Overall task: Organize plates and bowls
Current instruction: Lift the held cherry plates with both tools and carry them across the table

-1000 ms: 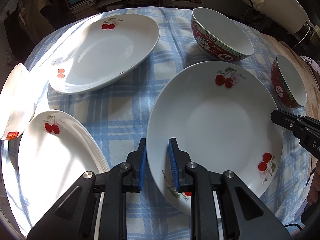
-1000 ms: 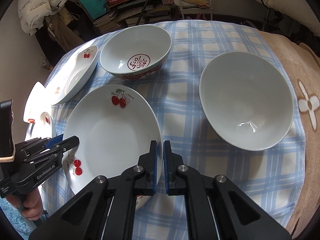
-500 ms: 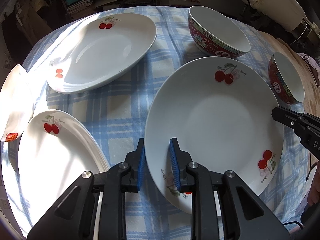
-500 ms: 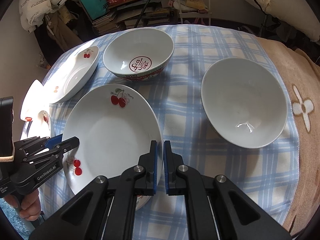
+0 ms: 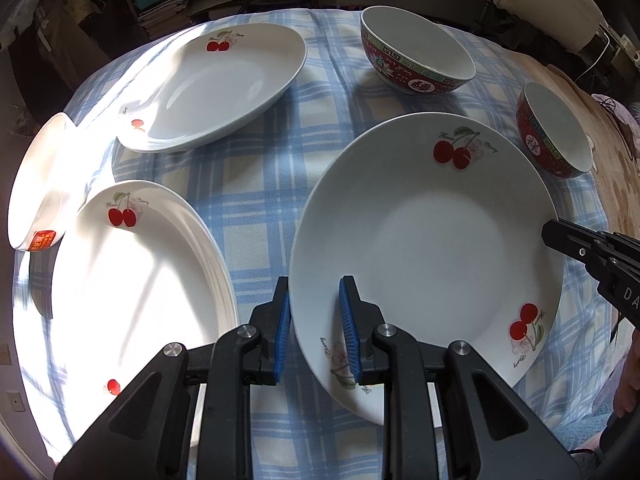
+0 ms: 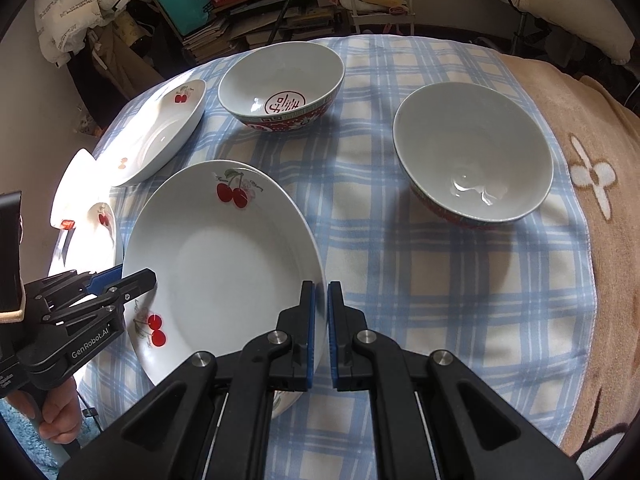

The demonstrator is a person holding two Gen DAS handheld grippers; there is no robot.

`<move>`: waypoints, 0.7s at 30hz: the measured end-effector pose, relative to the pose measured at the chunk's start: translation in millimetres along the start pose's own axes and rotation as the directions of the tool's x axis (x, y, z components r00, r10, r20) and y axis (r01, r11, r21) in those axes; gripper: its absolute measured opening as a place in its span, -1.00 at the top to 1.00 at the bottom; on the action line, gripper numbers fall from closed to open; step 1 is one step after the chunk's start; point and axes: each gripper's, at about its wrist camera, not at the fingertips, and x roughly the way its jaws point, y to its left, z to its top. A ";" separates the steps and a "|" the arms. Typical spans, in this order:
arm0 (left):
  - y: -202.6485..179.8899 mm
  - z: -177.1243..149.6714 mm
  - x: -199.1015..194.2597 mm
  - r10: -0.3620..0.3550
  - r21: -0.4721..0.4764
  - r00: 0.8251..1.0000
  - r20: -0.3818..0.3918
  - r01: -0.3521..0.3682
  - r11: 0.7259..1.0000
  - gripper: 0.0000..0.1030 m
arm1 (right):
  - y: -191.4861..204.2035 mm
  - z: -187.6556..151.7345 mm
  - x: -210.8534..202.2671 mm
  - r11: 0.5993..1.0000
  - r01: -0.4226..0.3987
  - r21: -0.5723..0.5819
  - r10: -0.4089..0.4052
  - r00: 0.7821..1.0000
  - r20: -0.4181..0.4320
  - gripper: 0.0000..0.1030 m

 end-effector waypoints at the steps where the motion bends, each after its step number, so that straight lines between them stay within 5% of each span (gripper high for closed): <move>1: -0.7 -2.9 -1.8 0.000 -0.001 1.000 -0.002 0.000 1.000 0.56 | -0.1 -1.3 -1.4 1.000 0.000 0.001 0.000 1.000 0.000 0.85; 21: 4.0 -52.3 -4.0 0.089 0.000 0.994 -0.069 -0.089 0.996 0.56 | 29.4 -32.4 16.7 0.996 0.055 -0.064 -0.062 0.992 -0.113 0.82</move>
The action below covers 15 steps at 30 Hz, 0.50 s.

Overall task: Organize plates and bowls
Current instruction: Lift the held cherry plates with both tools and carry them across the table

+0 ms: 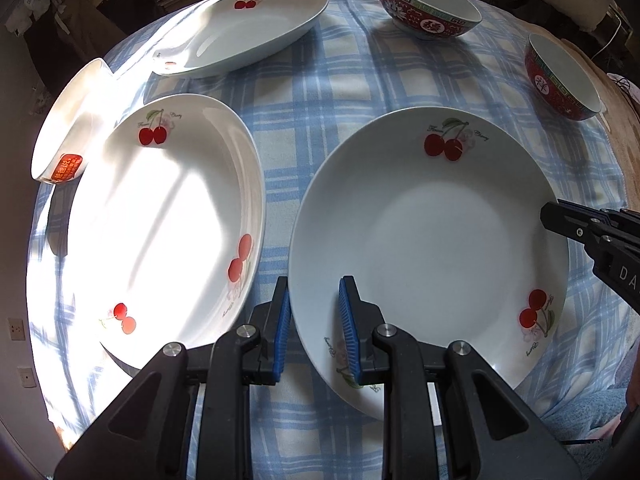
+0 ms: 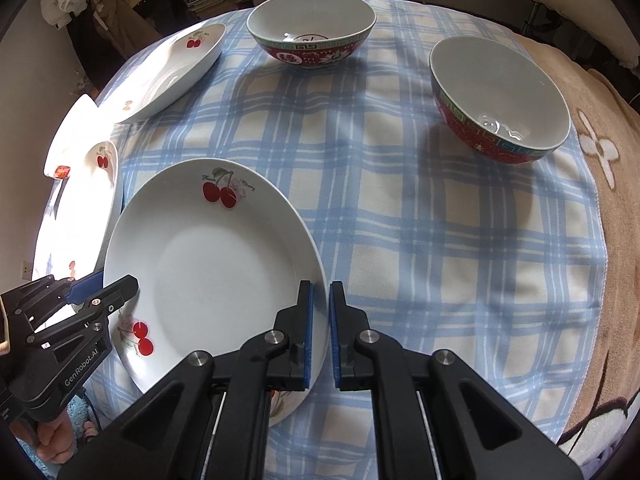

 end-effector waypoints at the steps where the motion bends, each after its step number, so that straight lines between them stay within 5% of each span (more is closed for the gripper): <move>1: -0.6 -0.5 0.4 0.006 0.001 1.000 0.000 -0.006 1.000 0.56 | 0.6 0.3 -0.1 1.000 0.005 -0.002 -0.005 1.000 0.001 0.82; 15: 3.4 -19.9 6.9 0.025 -0.017 1.000 -0.018 -0.025 1.000 0.54 | 4.8 -7.6 -2.5 1.000 -0.026 0.009 0.026 1.000 -0.011 0.82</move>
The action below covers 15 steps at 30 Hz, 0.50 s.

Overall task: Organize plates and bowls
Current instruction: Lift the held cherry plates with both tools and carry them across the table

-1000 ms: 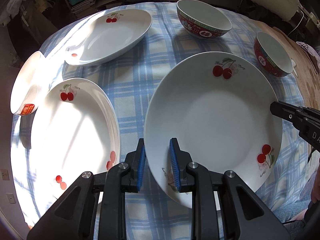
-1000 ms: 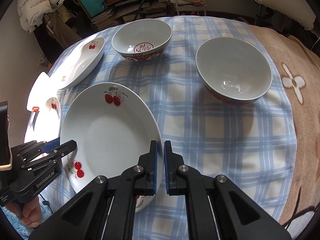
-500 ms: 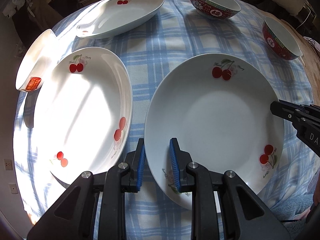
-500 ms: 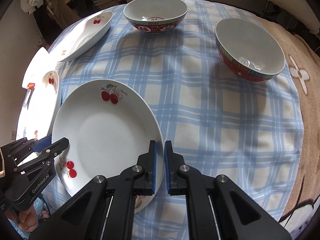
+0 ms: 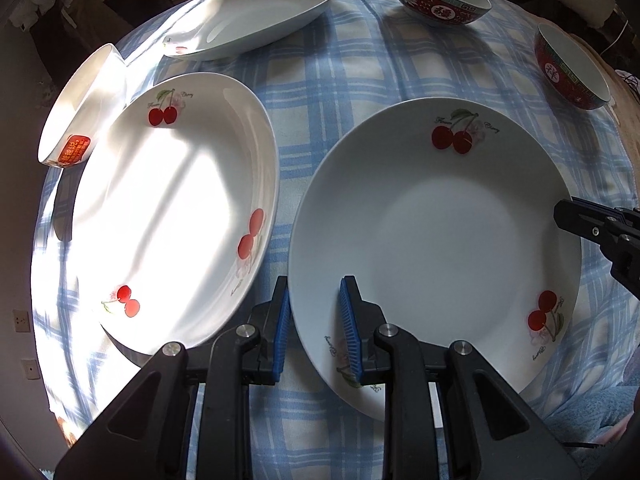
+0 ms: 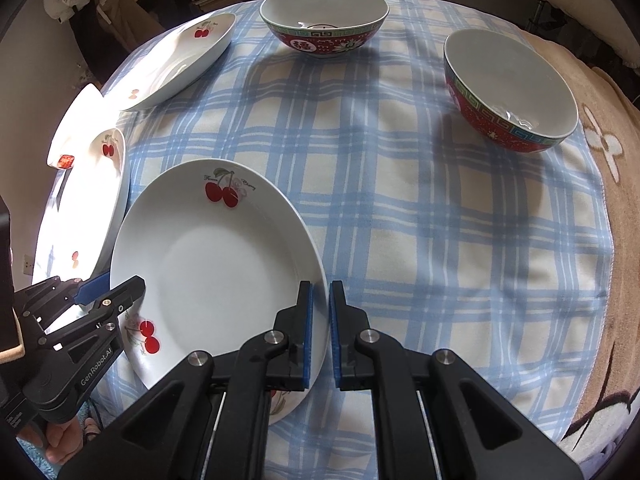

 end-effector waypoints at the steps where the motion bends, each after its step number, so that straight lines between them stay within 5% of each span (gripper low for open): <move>1: -0.1 0.0 -0.1 -0.001 -0.001 1.000 0.001 0.001 1.000 0.54 | -0.3 0.0 0.4 1.000 -0.001 0.006 0.001 1.000 0.000 0.82; 15: -5.3 -9.6 -13.8 0.049 0.027 0.998 0.027 -0.050 0.998 0.49 | 2.3 -2.9 -7.3 0.999 0.032 0.019 -0.033 0.999 0.025 0.82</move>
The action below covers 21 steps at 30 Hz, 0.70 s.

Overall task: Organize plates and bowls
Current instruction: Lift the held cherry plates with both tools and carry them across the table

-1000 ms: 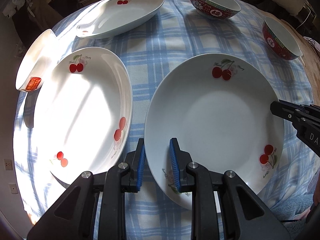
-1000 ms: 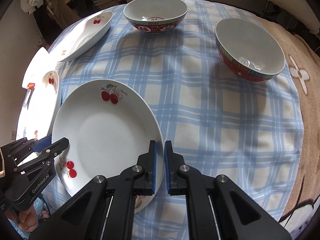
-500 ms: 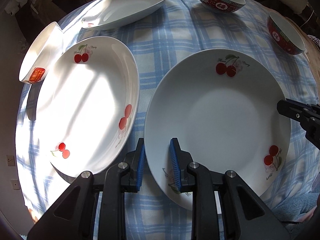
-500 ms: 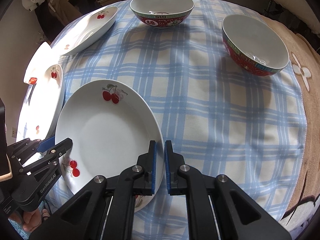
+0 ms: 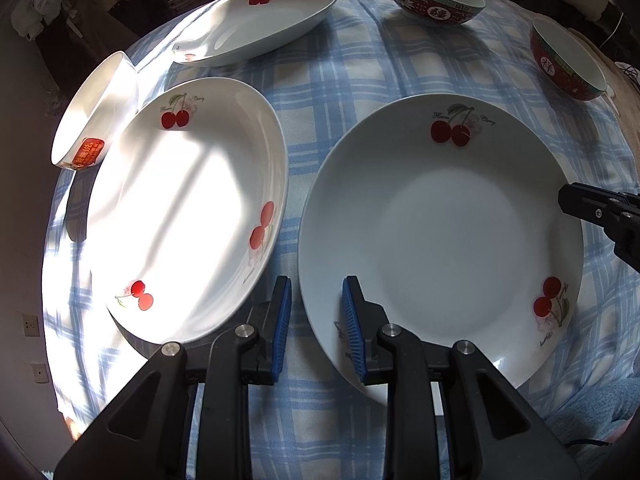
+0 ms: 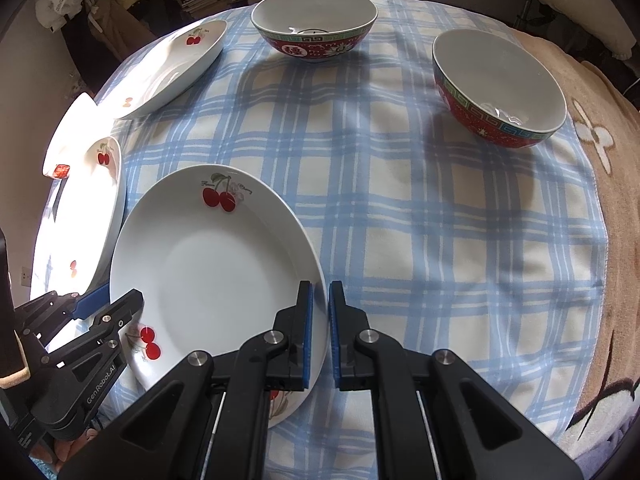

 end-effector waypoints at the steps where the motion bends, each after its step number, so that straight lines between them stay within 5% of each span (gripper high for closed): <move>1: 1.0 -1.2 -3.7 0.002 0.001 1.000 0.007 -0.002 1.000 0.49 | 0.5 -0.3 -2.4 1.000 0.002 -0.001 -0.002 1.000 0.007 0.82; 9: 23.5 -5.3 -42.0 -0.016 -0.064 0.998 0.057 0.020 0.998 0.37 | 13.0 1.2 -33.5 0.999 -0.017 -0.039 0.022 0.993 0.120 0.82; 12: 37.9 -5.7 -54.0 0.028 -0.088 0.997 0.068 -0.022 0.996 0.26 | 22.7 4.0 -42.4 0.999 -0.014 -0.049 0.022 0.986 0.165 0.71; 21: 93.0 -5.9 -79.9 0.107 -0.148 0.990 0.090 -0.093 0.985 -0.49 | 55.9 11.7 -65.6 0.990 -0.050 -0.135 0.087 0.953 0.290 -0.49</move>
